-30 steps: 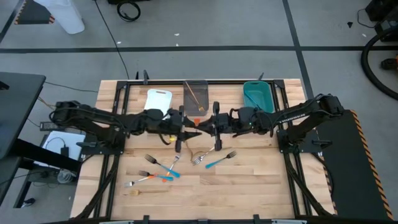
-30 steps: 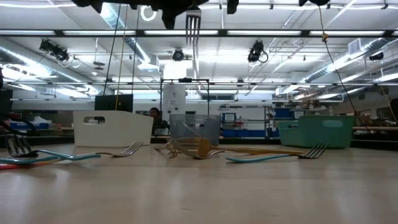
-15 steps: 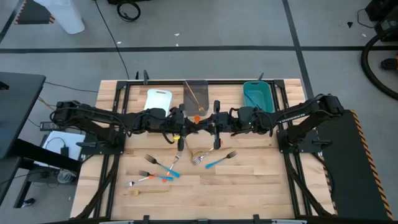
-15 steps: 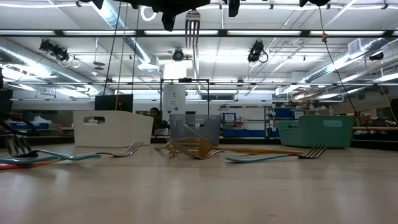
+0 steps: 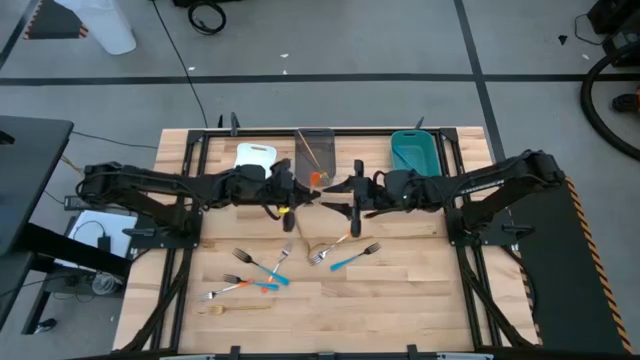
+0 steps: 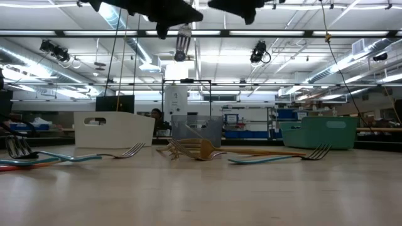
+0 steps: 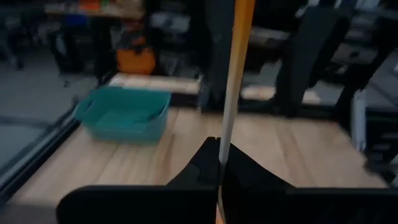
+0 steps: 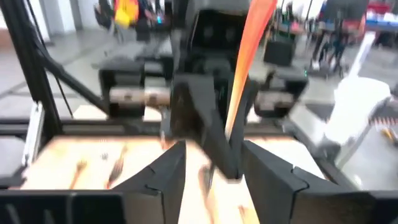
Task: Sort silverware by color (type)
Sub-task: Put the orange fork into the white bin
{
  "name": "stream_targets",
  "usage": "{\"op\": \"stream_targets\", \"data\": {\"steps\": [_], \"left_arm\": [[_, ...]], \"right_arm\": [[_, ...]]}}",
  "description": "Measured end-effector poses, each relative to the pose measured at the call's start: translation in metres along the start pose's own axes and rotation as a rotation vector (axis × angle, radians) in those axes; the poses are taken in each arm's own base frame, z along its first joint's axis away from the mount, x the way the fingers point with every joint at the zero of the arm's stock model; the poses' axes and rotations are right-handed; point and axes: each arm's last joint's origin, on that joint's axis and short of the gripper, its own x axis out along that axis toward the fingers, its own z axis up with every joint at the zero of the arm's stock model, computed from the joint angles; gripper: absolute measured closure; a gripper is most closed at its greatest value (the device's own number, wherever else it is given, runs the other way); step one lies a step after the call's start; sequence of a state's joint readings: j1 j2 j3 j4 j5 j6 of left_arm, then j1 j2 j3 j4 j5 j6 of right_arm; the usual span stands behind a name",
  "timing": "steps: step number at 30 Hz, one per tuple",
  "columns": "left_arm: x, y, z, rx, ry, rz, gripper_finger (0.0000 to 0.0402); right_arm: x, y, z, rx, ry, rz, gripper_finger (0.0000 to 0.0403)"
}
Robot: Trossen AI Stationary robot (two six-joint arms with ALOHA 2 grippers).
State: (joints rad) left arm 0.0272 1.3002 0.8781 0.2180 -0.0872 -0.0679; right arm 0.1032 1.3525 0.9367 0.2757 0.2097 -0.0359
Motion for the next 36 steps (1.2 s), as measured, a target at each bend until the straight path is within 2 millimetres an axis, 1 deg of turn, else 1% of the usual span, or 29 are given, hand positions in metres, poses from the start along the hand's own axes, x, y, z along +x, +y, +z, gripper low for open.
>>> {"op": "stream_targets", "data": {"steps": [6,14,18,23,25,29,36], "left_arm": [[-0.014,0.018,0.002,-0.023,0.06,0.063,0.0397],[-0.027,0.031,0.003,-0.036,0.108,0.114,0.0397],[-0.033,0.037,0.005,-0.046,0.125,0.137,0.0397],[-0.04,0.043,0.003,-0.056,0.155,0.164,0.0397],[-0.042,0.046,0.006,-0.061,0.146,0.174,0.0397],[-0.05,0.051,0.003,-0.09,0.189,0.201,0.0397],[-0.071,0.06,-0.003,-0.136,0.303,0.268,0.0395]], "right_arm": [[-0.002,0.007,-0.016,0.032,0.156,0.014,0.0222],[-0.007,0.017,-0.036,0.056,0.181,-0.009,0.0222],[-0.01,0.022,-0.05,0.08,0.185,-0.013,0.0222],[-0.013,0.025,-0.06,0.105,0.197,-0.003,0.0222],[-0.013,0.027,-0.063,0.113,0.204,0.0,0.0222],[-0.016,0.032,-0.068,0.15,0.217,0.019,0.0222],[-0.019,0.041,-0.07,0.161,0.227,0.097,0.0222]]}}
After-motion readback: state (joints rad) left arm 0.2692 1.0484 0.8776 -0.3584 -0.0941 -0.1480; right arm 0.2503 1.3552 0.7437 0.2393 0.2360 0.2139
